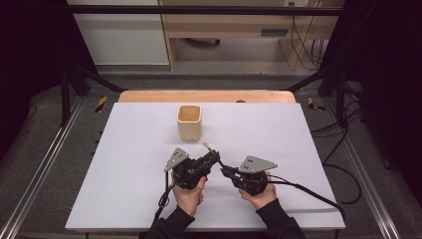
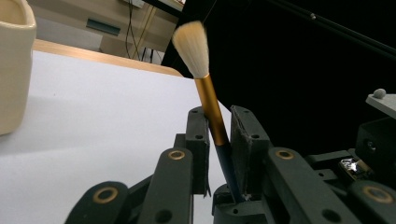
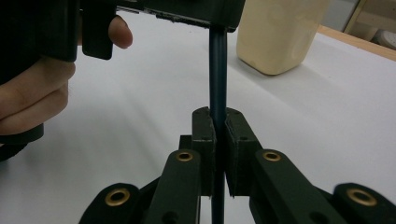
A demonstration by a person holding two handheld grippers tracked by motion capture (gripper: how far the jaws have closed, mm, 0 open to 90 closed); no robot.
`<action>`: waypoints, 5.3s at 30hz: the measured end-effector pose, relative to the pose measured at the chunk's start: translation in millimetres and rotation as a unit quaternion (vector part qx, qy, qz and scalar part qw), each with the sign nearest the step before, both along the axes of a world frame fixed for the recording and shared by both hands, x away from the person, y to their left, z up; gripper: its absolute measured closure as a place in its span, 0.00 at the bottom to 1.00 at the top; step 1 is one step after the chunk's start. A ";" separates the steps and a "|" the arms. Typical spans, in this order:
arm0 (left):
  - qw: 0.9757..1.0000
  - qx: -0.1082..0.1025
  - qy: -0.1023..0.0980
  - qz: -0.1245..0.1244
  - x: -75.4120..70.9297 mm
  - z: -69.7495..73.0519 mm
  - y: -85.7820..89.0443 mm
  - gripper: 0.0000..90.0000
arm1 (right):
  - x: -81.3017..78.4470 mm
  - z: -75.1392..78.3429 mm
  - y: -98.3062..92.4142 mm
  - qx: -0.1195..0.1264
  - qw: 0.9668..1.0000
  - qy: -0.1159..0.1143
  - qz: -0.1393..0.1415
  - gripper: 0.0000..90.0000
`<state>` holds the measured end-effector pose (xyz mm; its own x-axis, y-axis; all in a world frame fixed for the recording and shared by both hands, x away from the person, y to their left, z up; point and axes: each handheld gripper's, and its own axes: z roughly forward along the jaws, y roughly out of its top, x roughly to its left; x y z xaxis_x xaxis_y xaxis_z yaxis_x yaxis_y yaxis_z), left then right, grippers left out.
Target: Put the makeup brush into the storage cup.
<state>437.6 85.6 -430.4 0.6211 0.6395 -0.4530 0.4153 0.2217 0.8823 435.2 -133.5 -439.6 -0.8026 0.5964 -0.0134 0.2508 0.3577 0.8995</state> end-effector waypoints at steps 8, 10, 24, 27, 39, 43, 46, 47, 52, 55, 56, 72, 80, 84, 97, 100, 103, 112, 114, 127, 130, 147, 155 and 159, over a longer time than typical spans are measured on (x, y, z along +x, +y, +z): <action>1.000 -0.003 -0.007 -0.007 -3.3 3.3 -3.1 0.90 | -0.1 -0.4 0.7 0.001 1.000 0.003 0.000 0.94; 1.000 -0.004 -0.007 -0.011 -3.7 4.0 -3.5 0.91 | -0.2 -0.4 0.9 0.000 1.000 0.004 0.000 0.94; 0.999 0.026 -0.029 -0.013 -5.8 11.5 -6.1 0.93 | -0.8 0.8 1.3 0.006 1.000 0.008 0.000 0.88; 0.999 0.033 -0.031 -0.013 -3.9 14.2 -3.5 0.93 | -1.1 2.8 0.0 0.009 1.000 0.009 -0.003 0.81; 0.997 0.066 -0.039 -0.008 2.6 22.7 14.1 0.93 | -1.7 15.5 -10.2 0.019 0.999 -0.008 -0.046 0.51; 0.996 0.077 -0.039 -0.011 5.2 26.0 21.4 0.93 | -0.9 18.4 -15.1 0.023 0.998 -0.006 -0.066 0.43; 0.995 0.090 -0.041 -0.012 6.5 28.7 26.9 0.93 | 0.5 18.6 -20.6 0.023 0.996 -0.001 -0.084 0.39; 0.995 0.094 -0.041 -0.014 7.1 29.5 29.1 0.93 | 0.8 18.6 -22.7 0.022 0.996 0.000 -0.090 0.37; 0.994 0.106 -0.040 -0.012 9.7 33.3 39.6 0.93 | 2.5 19.2 -34.9 0.020 0.993 0.010 -0.117 0.32; 0.993 0.111 -0.041 -0.011 10.9 35.4 44.4 0.93 | 2.8 19.6 -41.6 0.013 0.991 0.011 -0.131 0.28; 0.993 0.111 -0.041 -0.011 10.9 35.4 44.4 0.93 | 2.8 19.7 -43.6 0.013 0.991 0.015 -0.136 0.27; 0.989 0.140 -0.041 -0.004 18.2 52.0 73.0 0.93 | 2.3 16.7 -73.3 -0.002 0.983 0.030 -0.182 0.16; 0.986 0.159 -0.043 0.002 23.0 63.6 84.4 0.93 | 2.4 15.8 -82.0 0.000 0.979 0.042 -0.197 0.14; 0.985 0.167 -0.046 0.006 27.8 70.4 88.5 0.93 | 2.7 15.9 -83.9 0.001 0.979 0.043 -0.199 0.13; 0.982 0.181 -0.055 0.013 45.7 87.0 88.8 0.93 | 4.2 14.6 -84.4 -0.004 0.978 0.043 -0.206 0.12; 0.981 0.184 -0.056 0.013 48.1 88.5 88.1 0.93 | 4.5 14.3 -84.0 -0.003 0.977 0.044 -0.207 0.12; 0.980 0.188 -0.057 0.017 53.6 93.1 87.5 0.93 | 4.7 14.3 -83.8 -0.003 0.977 0.045 -0.208 0.11; 0.980 0.189 -0.064 0.025 65.2 106.1 85.8 0.93 | 6.6 12.4 -82.8 -0.010 0.976 0.049 -0.212 0.09; 0.979 0.190 -0.065 0.028 67.9 107.8 85.7 0.93 | 7.1 11.6 -82.4 -0.014 0.976 0.050 -0.213 0.09; 0.979 0.186 -0.072 0.041 84.6 123.4 85.9 0.93 | 8.8 10.1 -81.8 -0.017 0.975 0.052 -0.216 0.08; 0.978 0.188 -0.074 0.042 88.5 127.1 84.8 0.93 | 8.8 10.0 -81.4 -0.016 0.975 0.054 -0.214 0.08; 0.977 0.192 -0.072 0.055 119.2 132.4 83.8 0.93 | 9.4 9.5 -80.7 -0.015 0.976 0.053 -0.213 0.08; 0.978 0.188 -0.074 0.059 131.2 134.1 81.7 0.93 | 9.7 9.0 -80.4 -0.017 0.976 0.052 -0.211 0.08; 0.976 0.195 -0.073 0.063 137.4 131.4 79.1 0.93 | 10.1 9.0 -80.7 -0.019 0.976 0.050 -0.211 0.08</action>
